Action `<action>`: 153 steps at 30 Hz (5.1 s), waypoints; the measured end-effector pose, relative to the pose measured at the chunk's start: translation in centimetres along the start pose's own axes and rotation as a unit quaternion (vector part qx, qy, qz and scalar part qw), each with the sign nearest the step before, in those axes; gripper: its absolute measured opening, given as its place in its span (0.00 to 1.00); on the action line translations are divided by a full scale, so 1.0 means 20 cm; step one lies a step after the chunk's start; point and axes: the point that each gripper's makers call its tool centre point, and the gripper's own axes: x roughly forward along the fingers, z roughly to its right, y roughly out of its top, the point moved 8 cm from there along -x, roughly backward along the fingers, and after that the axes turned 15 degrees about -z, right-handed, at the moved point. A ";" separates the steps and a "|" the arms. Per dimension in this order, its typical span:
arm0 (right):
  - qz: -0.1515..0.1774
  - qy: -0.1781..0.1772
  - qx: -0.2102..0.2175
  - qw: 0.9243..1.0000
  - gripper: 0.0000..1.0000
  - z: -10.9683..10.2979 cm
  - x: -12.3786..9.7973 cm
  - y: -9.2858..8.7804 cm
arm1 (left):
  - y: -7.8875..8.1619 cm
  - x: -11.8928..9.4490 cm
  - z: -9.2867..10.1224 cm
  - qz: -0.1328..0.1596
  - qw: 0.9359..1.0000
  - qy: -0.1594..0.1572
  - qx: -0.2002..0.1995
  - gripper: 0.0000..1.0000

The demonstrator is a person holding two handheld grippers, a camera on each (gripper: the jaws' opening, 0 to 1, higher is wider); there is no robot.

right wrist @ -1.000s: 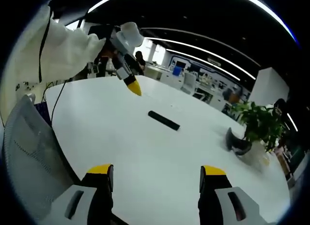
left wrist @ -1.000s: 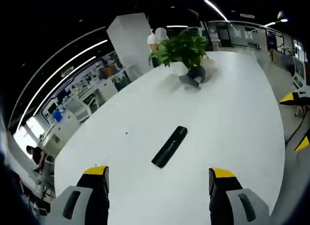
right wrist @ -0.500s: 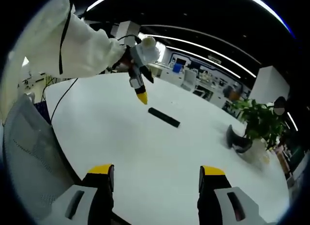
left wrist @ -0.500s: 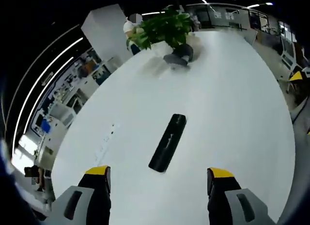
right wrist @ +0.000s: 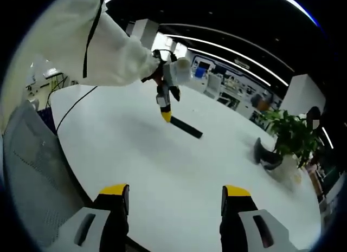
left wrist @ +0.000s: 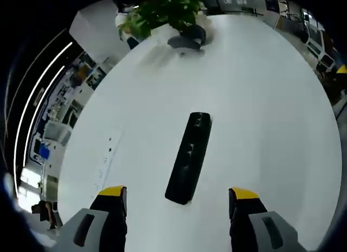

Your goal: Press the specified remote control buttons in sequence, fully releasing each button before pressing the next.

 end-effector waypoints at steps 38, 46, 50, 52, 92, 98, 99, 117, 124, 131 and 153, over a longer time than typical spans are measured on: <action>-0.033 0.007 -0.014 0.999 0.66 -0.01 0.03 -0.02 | 0.10 0.24 -0.11 -0.045 0.983 -0.177 0.012 0.65; -0.034 0.005 -0.012 0.999 0.66 -0.01 0.03 -0.02 | 0.10 0.22 -0.10 -0.061 0.980 -0.181 0.049 0.65; -0.035 0.004 -0.012 0.999 0.66 -0.01 0.03 -0.02 | 0.08 0.22 -0.11 -0.059 0.979 -0.184 0.072 0.62; -0.034 0.004 -0.012 0.999 0.66 -0.01 0.03 -0.02 | 0.08 0.21 -0.11 -0.070 0.976 -0.184 0.089 0.58; -0.025 0.007 -0.010 1.000 0.64 -0.01 0.02 -0.01 | -0.01 0.15 0.06 -0.100 0.975 -0.170 0.099 0.23; -0.025 0.006 -0.010 1.000 0.64 -0.01 0.02 -0.02 | -0.03 0.14 0.09 -0.105 0.975 -0.168 0.102 0.23; -0.024 0.006 -0.010 1.000 0.64 -0.01 0.02 -0.02 | -0.03 0.14 0.10 -0.105 0.975 -0.168 0.101 0.23; -0.011 0.013 -0.005 1.000 0.58 -0.01 0.01 -0.01 | -0.07 0.07 0.26 -0.128 0.972 -0.161 0.114 0.23; -0.011 0.016 -0.009 1.000 0.57 -0.02 0.01 -0.01 | -0.10 0.04 0.33 -0.124 0.973 -0.160 0.111 0.23; -0.011 0.018 -0.009 1.000 0.57 -0.02 0.01 -0.01 | -0.13 0.01 0.40 -0.110 0.976 -0.163 0.096 0.23; -0.009 0.021 -0.008 1.000 0.50 -0.02 0.00 0.00 | -0.19 -0.08 0.61 -0.091 0.978 -0.164 0.096 0.23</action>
